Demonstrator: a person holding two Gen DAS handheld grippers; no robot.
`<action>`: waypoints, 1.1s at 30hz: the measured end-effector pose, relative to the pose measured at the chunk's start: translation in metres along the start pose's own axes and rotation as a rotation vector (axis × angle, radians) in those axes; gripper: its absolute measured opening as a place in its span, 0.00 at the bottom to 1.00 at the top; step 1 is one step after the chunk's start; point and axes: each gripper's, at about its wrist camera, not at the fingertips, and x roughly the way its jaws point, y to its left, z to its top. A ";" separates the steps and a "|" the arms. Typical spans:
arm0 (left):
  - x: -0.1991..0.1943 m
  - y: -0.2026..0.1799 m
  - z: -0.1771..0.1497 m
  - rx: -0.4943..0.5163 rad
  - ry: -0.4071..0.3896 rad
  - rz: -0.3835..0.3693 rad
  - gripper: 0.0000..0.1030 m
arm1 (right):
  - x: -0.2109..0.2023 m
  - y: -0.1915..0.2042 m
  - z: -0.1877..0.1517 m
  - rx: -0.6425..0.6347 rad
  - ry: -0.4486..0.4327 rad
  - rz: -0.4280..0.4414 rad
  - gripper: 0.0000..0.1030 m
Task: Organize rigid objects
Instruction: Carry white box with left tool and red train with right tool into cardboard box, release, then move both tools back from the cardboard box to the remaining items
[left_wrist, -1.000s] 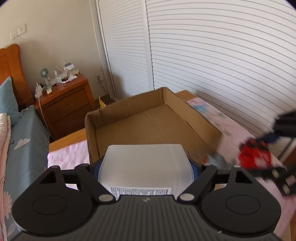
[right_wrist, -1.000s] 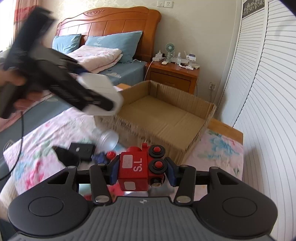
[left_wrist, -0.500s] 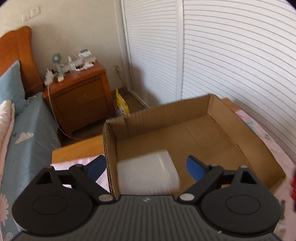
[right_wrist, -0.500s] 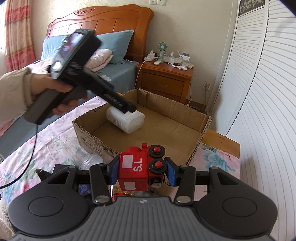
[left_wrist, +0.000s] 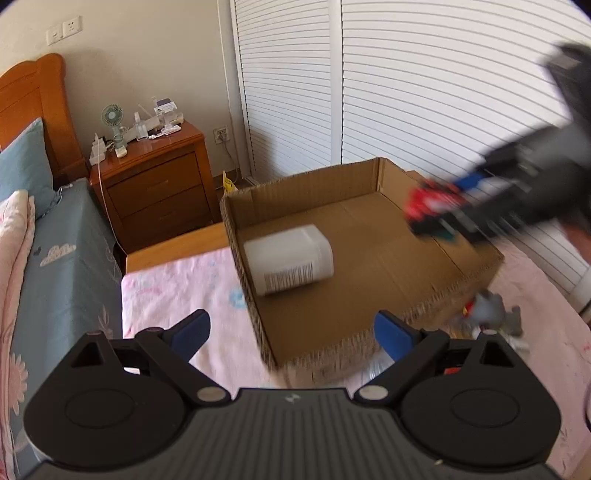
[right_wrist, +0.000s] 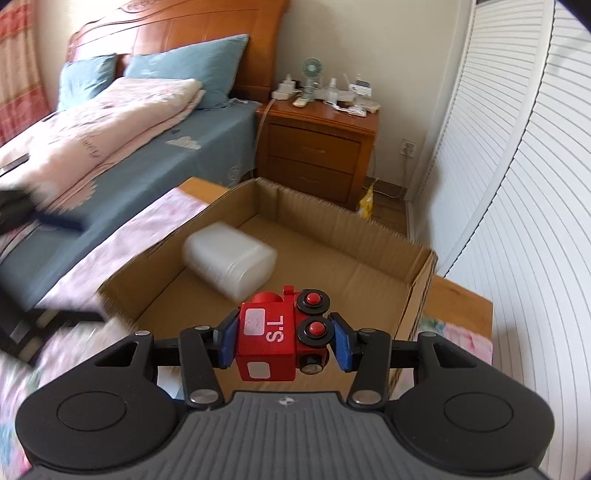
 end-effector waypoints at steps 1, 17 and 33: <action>-0.003 0.001 -0.005 -0.003 -0.002 -0.002 0.93 | 0.007 -0.002 0.006 0.015 -0.004 -0.023 0.54; -0.030 -0.010 -0.040 -0.003 -0.030 0.005 0.97 | -0.012 -0.008 -0.016 0.252 0.017 -0.123 1.00; -0.039 -0.033 -0.087 -0.062 -0.018 0.076 0.98 | -0.057 0.035 -0.119 0.396 -0.013 -0.189 1.00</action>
